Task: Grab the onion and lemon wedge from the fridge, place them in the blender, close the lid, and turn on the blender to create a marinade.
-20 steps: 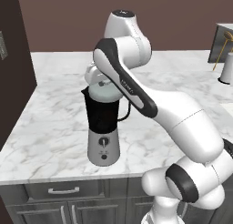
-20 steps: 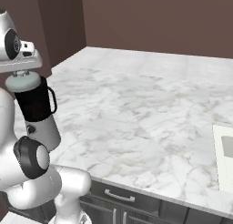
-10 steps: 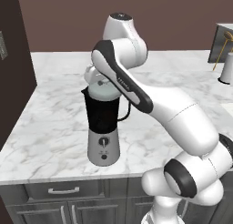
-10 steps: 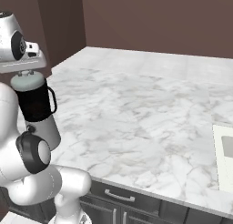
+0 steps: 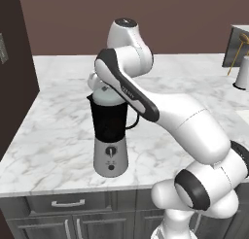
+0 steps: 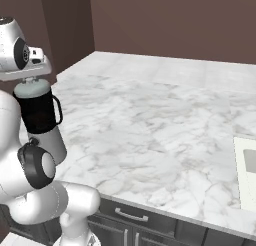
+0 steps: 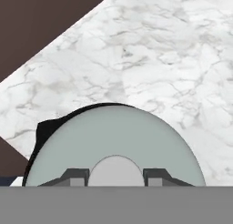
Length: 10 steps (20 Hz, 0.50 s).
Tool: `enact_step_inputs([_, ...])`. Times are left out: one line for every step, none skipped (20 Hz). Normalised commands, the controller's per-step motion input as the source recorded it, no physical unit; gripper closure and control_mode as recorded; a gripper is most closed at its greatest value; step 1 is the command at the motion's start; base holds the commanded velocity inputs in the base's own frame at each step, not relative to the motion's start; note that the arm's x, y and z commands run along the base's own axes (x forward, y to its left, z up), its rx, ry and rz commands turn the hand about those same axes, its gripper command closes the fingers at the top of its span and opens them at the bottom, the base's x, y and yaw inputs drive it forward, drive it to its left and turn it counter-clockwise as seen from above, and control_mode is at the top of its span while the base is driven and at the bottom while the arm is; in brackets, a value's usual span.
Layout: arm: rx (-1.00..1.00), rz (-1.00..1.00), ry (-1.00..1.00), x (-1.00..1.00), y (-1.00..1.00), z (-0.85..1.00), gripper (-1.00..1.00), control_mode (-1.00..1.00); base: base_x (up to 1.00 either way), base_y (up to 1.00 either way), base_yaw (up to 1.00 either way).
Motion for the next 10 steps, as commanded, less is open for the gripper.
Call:
enact_step_inputs([0.0, 0.0, -0.07, 0.11, 0.23, 0.0, 1.0, -1.0, 0.0, 0.0, 0.0])
enact_step_inputs([-0.01, 0.0, -0.08, 0.07, 0.24, 0.0, 1.0, -1.0, 0.0, 0.0, 0.0])
enact_step_inputs([-0.01, 0.0, -0.08, 0.06, 0.25, 0.0, 1.0, -1.0, 0.0, 0.0, 0.0])
enact_step_inputs([-0.01, 0.0, -0.09, 0.05, 0.26, 0.0, 1.0, -1.0, 0.0, 0.0, 0.0])
enact_step_inputs([-0.01, 0.0, -0.09, 0.05, 0.24, 0.0, 1.0, -1.0, 0.0, 0.0, 0.0])
enact_step_inputs([-0.01, 0.0, -0.09, 0.05, 0.23, 0.0, 1.0, -1.0, 0.0, 0.0, 0.0])
enact_step_inputs([-0.01, 0.0, -0.09, 0.05, 0.21, 0.0, 1.0, -1.0, 0.0, 0.0, 0.0])
enact_step_inputs([0.0, 0.0, -0.1, 0.03, 0.15, 0.0, 1.0, -1.0, 0.0, 0.0, 0.0])
enact_step_inputs([0.0, 0.0, -0.09, 0.0, 0.09, 0.0, 1.0, -1.0, 0.0, 0.0, 0.0])
enact_step_inputs([0.0, 0.0, -0.07, 0.0, 0.04, 0.0, 1.0, -1.0, 0.0, 0.0, 0.0])
